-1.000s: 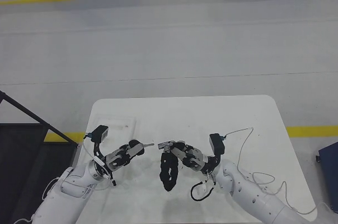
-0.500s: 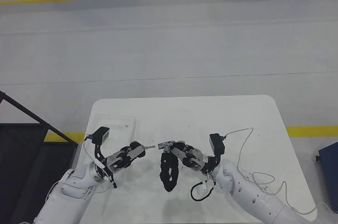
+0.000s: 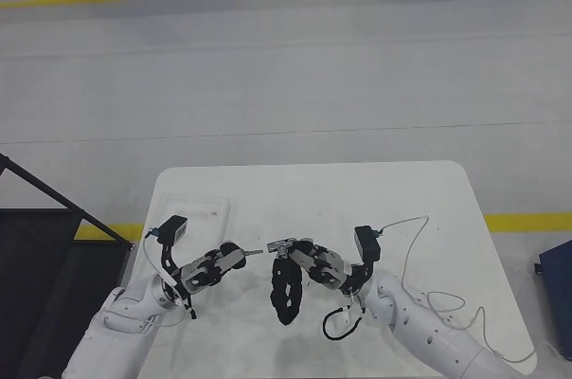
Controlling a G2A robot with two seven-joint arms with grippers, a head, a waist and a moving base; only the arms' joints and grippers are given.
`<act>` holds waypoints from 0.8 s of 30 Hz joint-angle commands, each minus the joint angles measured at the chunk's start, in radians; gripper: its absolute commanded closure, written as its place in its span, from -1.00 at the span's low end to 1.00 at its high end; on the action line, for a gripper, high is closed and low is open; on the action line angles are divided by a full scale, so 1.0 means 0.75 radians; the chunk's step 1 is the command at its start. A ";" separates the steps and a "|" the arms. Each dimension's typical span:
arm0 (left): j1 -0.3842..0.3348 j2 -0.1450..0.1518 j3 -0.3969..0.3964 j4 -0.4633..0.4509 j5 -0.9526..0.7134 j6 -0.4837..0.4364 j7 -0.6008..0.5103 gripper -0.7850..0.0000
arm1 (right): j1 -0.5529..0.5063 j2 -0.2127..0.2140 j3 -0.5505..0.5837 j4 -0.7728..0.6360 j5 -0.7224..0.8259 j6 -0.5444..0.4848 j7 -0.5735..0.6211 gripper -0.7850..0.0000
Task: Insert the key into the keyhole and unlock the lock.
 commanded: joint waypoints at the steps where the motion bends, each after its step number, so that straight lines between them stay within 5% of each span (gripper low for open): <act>1: -0.001 -0.006 0.000 0.002 0.007 0.000 0.001 1.00 | 0.000 0.000 0.000 0.000 0.000 0.000 0.000 1.00; 24: -0.020 -0.049 -0.006 0.016 0.049 0.000 0.001 1.00 | 0.000 0.000 0.000 0.000 0.000 0.000 0.000 1.00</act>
